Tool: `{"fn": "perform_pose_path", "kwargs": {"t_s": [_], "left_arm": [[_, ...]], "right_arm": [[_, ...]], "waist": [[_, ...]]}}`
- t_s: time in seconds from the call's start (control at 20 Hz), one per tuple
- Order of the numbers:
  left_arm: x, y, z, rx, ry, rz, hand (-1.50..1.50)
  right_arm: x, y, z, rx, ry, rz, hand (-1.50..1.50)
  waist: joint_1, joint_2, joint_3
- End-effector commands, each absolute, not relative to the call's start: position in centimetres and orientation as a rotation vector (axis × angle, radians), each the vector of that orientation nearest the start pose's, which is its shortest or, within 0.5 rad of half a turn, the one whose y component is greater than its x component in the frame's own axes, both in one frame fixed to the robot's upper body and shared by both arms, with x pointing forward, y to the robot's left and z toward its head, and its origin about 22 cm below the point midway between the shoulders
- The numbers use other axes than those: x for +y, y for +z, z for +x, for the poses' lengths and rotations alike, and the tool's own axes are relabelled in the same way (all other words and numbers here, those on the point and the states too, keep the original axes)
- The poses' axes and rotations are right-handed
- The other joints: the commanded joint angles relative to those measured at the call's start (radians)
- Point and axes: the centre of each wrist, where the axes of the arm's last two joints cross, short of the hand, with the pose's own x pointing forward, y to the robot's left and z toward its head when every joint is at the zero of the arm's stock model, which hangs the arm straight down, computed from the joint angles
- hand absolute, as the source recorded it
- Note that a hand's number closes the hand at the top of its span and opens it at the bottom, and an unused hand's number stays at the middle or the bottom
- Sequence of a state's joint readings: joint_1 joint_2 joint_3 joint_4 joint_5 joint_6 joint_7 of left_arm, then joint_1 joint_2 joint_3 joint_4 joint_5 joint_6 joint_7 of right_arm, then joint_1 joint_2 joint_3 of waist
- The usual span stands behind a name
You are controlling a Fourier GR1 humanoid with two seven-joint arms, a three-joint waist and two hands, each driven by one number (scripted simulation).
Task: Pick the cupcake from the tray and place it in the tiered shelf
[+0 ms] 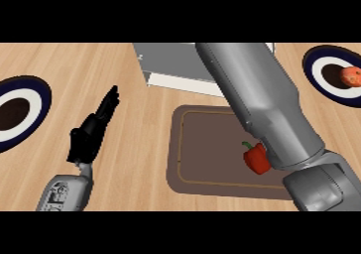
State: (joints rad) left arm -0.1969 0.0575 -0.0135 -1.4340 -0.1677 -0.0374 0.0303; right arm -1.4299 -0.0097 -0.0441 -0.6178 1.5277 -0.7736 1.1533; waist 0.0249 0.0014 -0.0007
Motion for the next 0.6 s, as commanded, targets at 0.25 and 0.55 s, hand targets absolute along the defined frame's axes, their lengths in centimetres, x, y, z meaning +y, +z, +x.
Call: {"fn": "perform_pose_path", "kwargs": {"t_s": [0.25, 0.55], "left_arm": [[21.9, 2.0, 29.0, -1.585, -0.279, 0.087, 0.00], [23.5, 0.1, 27.3, -1.542, -0.219, 0.124, 0.00]], "right_arm": [[-1.3, 30.9, 41.9, -1.687, -0.527, -1.254, -1.50], [-5.4, 34.5, 40.4, -1.679, -0.755, -1.221, -1.50]], "waist": [[-0.001, -0.004, -0.001], [-0.055, -0.023, 0.001]]}}
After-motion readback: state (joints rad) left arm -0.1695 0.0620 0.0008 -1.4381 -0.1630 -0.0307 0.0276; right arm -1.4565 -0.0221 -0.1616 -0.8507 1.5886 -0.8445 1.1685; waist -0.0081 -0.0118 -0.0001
